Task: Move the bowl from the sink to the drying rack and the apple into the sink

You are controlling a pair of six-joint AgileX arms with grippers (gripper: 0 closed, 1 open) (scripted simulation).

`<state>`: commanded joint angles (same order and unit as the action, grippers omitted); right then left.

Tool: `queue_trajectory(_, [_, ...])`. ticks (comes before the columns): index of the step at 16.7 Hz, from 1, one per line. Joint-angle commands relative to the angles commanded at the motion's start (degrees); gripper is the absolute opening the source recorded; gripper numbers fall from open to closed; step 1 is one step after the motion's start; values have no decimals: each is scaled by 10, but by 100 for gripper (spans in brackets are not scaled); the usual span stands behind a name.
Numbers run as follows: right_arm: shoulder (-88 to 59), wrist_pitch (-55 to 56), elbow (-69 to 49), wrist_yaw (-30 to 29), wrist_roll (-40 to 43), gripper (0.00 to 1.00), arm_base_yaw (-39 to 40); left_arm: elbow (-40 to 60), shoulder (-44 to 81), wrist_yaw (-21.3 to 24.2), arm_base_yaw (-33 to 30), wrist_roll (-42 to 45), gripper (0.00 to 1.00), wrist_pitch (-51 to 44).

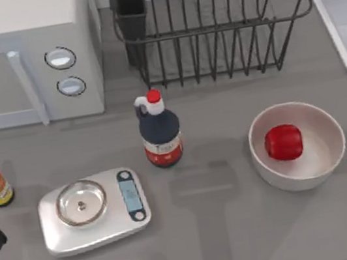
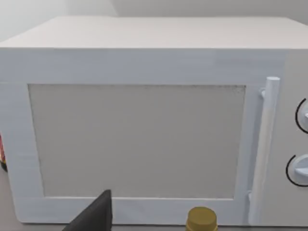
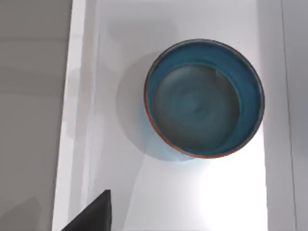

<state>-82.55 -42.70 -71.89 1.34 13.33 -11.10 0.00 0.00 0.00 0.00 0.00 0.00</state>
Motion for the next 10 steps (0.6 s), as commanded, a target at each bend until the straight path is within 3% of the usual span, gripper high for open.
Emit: queue_trajectory(10, [-511,-236,-475,3,59,100,-84,0,0,0,0,0,100,0])
